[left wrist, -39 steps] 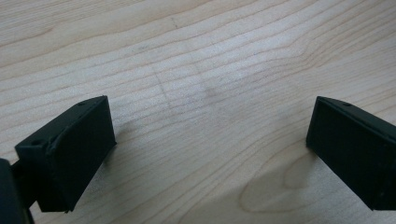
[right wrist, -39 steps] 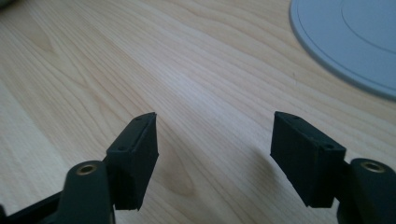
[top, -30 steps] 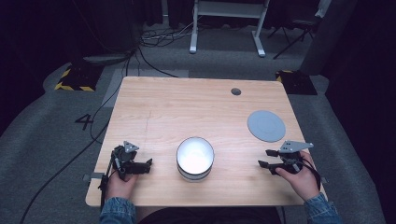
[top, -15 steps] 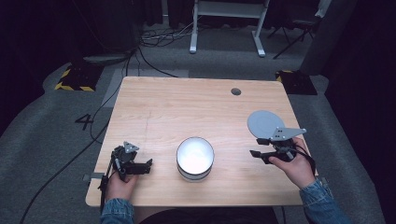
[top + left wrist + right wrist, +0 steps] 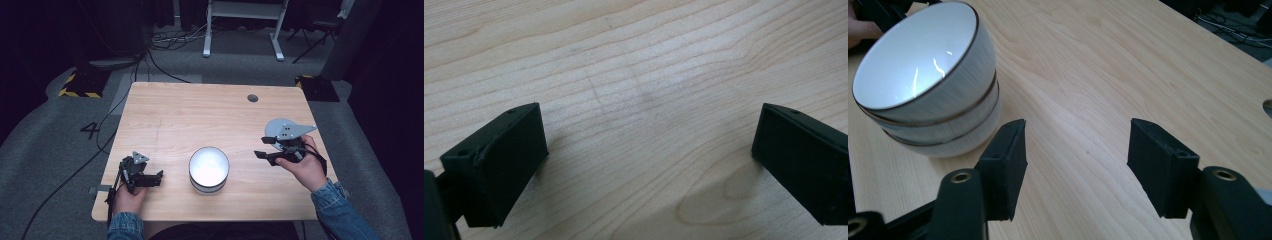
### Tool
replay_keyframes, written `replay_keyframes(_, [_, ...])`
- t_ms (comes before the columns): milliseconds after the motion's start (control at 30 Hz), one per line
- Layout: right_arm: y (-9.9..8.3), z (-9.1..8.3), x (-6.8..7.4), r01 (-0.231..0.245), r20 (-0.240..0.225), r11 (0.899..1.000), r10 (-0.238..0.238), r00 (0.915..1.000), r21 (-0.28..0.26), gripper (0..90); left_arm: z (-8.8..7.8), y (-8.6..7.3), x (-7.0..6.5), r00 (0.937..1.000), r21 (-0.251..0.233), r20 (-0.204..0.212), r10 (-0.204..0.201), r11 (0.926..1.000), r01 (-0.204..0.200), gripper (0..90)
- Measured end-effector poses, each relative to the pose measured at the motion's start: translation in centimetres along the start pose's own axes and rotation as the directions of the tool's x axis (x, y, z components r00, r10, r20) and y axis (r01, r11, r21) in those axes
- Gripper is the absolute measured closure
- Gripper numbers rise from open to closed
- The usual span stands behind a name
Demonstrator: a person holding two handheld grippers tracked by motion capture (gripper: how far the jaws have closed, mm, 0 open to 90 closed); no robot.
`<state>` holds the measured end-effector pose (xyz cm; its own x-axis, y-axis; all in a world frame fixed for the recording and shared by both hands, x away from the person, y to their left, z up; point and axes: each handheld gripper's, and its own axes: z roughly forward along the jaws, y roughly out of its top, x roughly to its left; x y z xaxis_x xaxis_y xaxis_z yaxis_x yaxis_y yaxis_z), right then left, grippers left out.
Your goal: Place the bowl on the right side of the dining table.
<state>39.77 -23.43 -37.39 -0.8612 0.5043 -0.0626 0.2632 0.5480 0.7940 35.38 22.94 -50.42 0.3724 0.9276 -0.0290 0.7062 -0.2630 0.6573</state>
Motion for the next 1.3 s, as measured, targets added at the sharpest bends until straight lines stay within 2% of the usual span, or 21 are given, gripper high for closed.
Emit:
replay_keyframes(167, [1.9, 1.1, 0.3, 0.001, 0.004, 1.0, -0.001, 1.0, -0.004, 40.7, 0.0, 0.0, 0.0, 1.0, -0.003, 0.002, 0.001, 1.0, -0.001, 1.4])
replay_keyframes(267, [2.9, 1.9, 0.6, -0.004, -0.009, 1.0, 0.004, 1.0, -0.001, 40.9, 0.0, 0.0, 0.0, 1.0, -0.001, 0.004, 0.0, 1.0, 0.0, 1.3])
replay_keyframes(467, [4.9, 3.7, 1.8, 0.01, -0.062, 1.0, -0.01, 0.998, -0.001, 39.8, 0.1, 0.1, 0.0, 1.0, -0.001, 0.005, 0.003, 1.0, -0.003, 1.4])
replay_keyframes(500, [5.4, 4.6, 2.4, 0.013, -0.088, 1.0, -0.013, 0.996, 0.004, 39.4, 0.1, 0.1, 0.1, 1.0, -0.002, 0.003, 0.006, 1.0, -0.006, 1.3])
replay_keyframes(567, [5.7, 5.3, 2.8, 0.017, -0.102, 1.0, -0.016, 0.9947, 0.006, 39.6, 0.1, 0.1, 0.1, 1.0, -0.003, 0.002, 0.006, 1.0, -0.006, 1.3])
replay_keyframes(633, [6.0, 6.1, 3.3, 0.025, -0.12, 1.0, -0.023, 0.9925, 0.017, 40.3, 0.1, 0.1, 0.1, 1.0, -0.002, 0.003, 0.006, 1.0, -0.006, 1.3])
replay_keyframes(833, [6.7, 8.3, 4.3, 0.065, -0.134, 0.995, -0.055, 0.9895, 0.075, 44.3, 0.1, 0.1, 0.1, 1.0, -0.001, 0.004, 0.008, 1.0, -0.008, 1.3])
replay_keyframes(1167, [7.0, 12.2, 5.1, 0.124, -0.135, 0.975, -0.1, 0.9858, 0.186, 56.7, 0.1, 0.1, 0.1, 1.0, 0.002, 0.002, 0.008, 1.0, -0.008, 1.4])
replay_keyframes(1233, [7.0, 12.6, 5.0, 0.119, -0.133, 0.972, -0.093, 0.9867, 0.202, 64.5, 0.1, 0.1, 0.1, 1.0, 0.003, 0.003, 0.01, 0.9999, -0.01, 1.4])
replay_keyframes(1300, [7.1, 12.7, 4.9, 0.102, -0.156, 0.971, -0.069, 0.9853, 0.216, 71.3, 0.1, 0.1, 0.1, 0.9999, 0.003, 0.002, 0.01, 0.9999, -0.01, 1.4])
